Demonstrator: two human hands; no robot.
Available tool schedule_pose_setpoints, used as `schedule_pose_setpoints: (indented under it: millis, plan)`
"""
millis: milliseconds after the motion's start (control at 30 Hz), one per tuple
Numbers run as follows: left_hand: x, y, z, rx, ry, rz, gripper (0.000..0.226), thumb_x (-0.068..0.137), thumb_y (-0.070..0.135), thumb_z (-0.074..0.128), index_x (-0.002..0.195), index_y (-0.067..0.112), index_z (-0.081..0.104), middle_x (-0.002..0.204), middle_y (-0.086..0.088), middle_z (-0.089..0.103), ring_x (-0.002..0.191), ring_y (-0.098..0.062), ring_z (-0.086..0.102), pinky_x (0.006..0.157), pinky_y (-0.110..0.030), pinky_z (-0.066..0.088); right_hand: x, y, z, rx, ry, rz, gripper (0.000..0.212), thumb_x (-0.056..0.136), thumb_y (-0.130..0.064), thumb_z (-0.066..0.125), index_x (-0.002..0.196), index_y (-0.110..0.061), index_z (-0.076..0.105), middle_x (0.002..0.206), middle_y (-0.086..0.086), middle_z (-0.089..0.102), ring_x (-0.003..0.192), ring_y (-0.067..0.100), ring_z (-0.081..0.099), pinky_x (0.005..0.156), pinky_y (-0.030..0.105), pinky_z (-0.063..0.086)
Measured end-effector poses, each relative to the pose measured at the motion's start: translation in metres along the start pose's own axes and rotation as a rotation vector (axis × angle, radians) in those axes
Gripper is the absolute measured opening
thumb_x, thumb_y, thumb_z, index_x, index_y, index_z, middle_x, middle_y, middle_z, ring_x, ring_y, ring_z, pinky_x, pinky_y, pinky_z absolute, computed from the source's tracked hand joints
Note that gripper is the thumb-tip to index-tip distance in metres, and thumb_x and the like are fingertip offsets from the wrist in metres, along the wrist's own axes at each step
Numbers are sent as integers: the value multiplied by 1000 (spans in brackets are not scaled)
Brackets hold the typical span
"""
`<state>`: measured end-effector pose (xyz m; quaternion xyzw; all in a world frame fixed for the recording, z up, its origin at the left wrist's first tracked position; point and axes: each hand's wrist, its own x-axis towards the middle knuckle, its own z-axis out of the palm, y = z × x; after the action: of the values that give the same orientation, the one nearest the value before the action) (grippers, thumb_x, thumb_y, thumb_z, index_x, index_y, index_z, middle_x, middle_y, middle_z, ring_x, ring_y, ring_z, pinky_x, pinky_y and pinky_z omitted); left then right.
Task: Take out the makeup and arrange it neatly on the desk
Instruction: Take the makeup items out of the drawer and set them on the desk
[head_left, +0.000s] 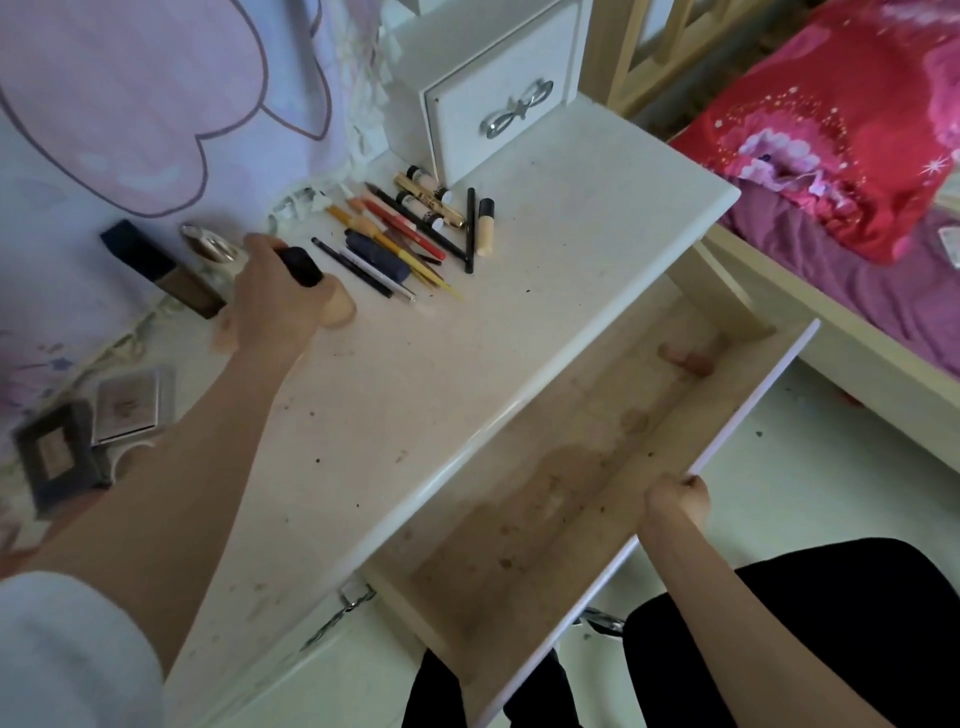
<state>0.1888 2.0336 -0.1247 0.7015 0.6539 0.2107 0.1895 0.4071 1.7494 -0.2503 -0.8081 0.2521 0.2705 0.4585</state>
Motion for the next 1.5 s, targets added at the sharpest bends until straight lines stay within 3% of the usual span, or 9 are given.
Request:
schedule_pose_setpoints:
  millis: [133, 233, 400, 700, 800, 867, 967, 1300, 1500]
  plan:
    - [-4, -9, 11, -40, 14, -48, 49, 82, 26, 66, 118, -2, 46, 118, -21, 54, 109, -34, 51, 81, -35, 38, -1, 6, -4, 6, -5, -18, 40, 91, -21, 55, 130, -14, 54, 112, 16, 65, 99, 32, 60, 94, 44, 47]
    - [-8, -18, 19, -107, 13, -67, 44, 80, 20, 68, 116, 0, 52, 116, -18, 58, 107, -33, 54, 85, -33, 39, 0, 8, -6, -54, 30, -40, 36, 87, -26, 61, 121, -14, 61, 103, 15, 68, 95, 37, 63, 87, 50, 51]
    - [-5, -27, 23, -153, 41, -53, 41, 79, 15, 69, 115, 1, 55, 113, -15, 61, 102, -29, 57, 80, -24, 36, -2, 9, -5, -120, 67, -60, 20, 84, -30, 63, 72, -14, 62, 67, 7, 60, 73, 34, 62, 76, 50, 55]
    - [21, -23, 22, -214, 120, -153, 41, 82, 12, 61, 122, 7, 53, 119, -12, 59, 110, -25, 54, 80, -18, 33, 2, 10, -4, -177, 79, -78, 19, 83, -30, 62, 78, -12, 65, 69, 12, 60, 67, 32, 58, 71, 44, 53]
    - [7, -22, 22, -242, 156, -165, 55, 85, 15, 59, 135, 8, 37, 127, -14, 48, 113, -26, 50, 93, -22, 37, 0, 8, -4, -183, 74, -98, 17, 82, -28, 60, 75, -12, 63, 66, 10, 58, 69, 32, 58, 73, 46, 54]
    - [-21, -18, 27, -241, 221, -90, 58, 85, 14, 60, 136, 7, 33, 126, -15, 44, 111, -26, 48, 98, -34, 40, 0, 7, -7, -181, 61, -100, 16, 82, -27, 60, 77, -12, 64, 68, 10, 59, 72, 33, 59, 75, 46, 54]
    - [-78, 2, 46, -275, 220, 100, 46, 86, 9, 58, 128, 7, 39, 119, -13, 45, 102, -20, 47, 87, -32, 44, 3, 6, -12, -167, 24, -107, 17, 82, -27, 62, 76, -11, 65, 69, 10, 61, 70, 31, 60, 71, 42, 54]
    - [-173, 93, 151, 26, -283, 827, 28, 81, 1, 62, 109, 4, 60, 105, -13, 61, 99, -31, 58, 84, -43, 49, 26, 2, -30, -179, -184, -134, 29, 84, -33, 63, 62, -15, 63, 67, 11, 67, 77, 34, 66, 80, 49, 53]
    - [-174, 143, 250, 217, -546, 955, 50, 89, 3, 46, 138, 9, 36, 139, -7, 40, 127, -24, 38, 104, -37, 34, 51, 1, -44, 30, -420, -6, 26, 82, -27, 69, 83, -2, 67, 73, 15, 70, 66, 29, 70, 63, 36, 59]
